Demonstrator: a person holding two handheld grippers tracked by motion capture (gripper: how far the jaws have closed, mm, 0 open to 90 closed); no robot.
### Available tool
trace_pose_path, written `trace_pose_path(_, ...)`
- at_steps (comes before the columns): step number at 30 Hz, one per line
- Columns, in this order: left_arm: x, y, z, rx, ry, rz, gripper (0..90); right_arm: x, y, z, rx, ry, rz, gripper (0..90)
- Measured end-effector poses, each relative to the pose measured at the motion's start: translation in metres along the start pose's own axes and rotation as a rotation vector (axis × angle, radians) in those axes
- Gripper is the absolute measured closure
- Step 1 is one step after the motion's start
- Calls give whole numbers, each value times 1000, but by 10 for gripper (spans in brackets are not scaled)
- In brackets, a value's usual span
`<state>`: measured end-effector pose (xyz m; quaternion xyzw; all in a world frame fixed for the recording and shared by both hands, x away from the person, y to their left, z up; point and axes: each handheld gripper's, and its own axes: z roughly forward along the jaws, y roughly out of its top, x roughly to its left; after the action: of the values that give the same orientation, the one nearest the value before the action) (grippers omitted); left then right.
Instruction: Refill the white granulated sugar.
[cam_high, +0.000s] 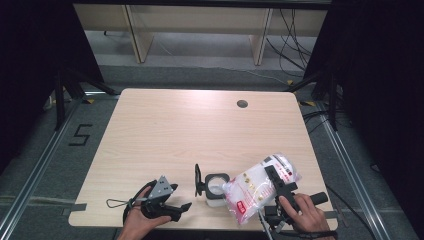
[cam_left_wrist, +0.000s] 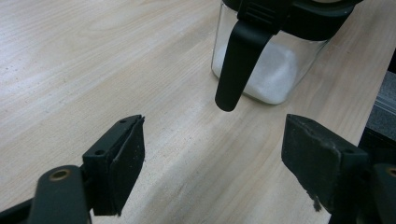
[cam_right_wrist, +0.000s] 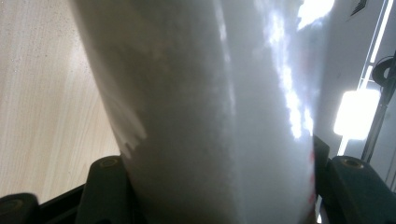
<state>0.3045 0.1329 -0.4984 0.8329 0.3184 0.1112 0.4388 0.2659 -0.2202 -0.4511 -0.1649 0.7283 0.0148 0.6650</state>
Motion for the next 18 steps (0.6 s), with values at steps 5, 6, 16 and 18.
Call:
trace_pose_path(5,0,0,1,-9,-1,6,211,1,0,-1,14,20,13,417)
trace_pose_path(6,0,0,1,-9,-1,5,211,0,0,0,8,14,9,417)
trace_pose_path(16,1,0,0,-3,-4,25,211,-3,0,-1,17,20,-22,417)
trace_pose_path(18,0,0,0,-3,-6,-3,211,-2,0,0,0,4,-19,417)
